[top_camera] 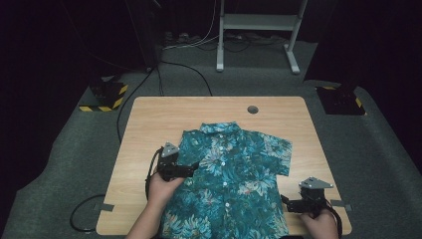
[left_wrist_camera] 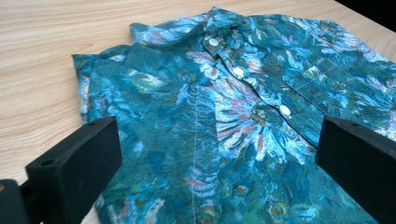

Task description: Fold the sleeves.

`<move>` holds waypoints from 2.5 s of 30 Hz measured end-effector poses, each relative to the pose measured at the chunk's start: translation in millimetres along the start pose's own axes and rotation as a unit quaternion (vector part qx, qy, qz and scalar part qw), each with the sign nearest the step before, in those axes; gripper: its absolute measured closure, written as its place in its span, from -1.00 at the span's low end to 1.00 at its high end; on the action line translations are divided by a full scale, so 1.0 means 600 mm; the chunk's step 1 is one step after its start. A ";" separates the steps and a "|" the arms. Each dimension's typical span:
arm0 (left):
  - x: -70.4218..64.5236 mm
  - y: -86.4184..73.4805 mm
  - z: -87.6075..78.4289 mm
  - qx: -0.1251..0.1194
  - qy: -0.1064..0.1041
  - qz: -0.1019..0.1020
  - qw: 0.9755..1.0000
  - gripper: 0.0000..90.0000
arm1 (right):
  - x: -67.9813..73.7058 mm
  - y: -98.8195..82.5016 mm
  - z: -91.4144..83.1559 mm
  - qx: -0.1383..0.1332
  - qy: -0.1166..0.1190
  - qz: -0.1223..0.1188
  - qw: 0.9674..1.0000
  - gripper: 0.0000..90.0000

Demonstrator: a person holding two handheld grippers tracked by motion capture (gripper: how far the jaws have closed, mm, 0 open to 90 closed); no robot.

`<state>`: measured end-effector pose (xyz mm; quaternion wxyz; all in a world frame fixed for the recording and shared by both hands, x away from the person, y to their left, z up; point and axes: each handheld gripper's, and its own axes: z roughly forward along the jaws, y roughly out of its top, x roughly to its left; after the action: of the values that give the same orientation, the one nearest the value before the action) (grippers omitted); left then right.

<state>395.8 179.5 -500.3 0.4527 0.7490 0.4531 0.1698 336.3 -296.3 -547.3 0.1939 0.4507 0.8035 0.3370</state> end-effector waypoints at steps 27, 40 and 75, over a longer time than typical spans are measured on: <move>0.034 -0.085 -0.077 0.007 0.022 -0.013 1.000 -0.98 | 0.000 0.000 0.000 0.000 0.000 -0.001 1.000 -1.00; 0.039 -0.146 -0.122 0.042 0.040 -0.018 0.998 -0.98 | 0.000 0.000 0.000 0.000 0.000 -0.001 1.000 -1.00; 0.018 -0.170 -0.116 0.093 0.089 0.032 0.991 -0.98 | 0.000 0.000 -0.001 0.001 0.008 -0.009 1.000 -1.00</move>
<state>301.8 243.3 -549.5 0.3339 0.7836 0.4812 0.2071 335.7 -296.7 -547.0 0.1899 0.4405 0.8097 0.3380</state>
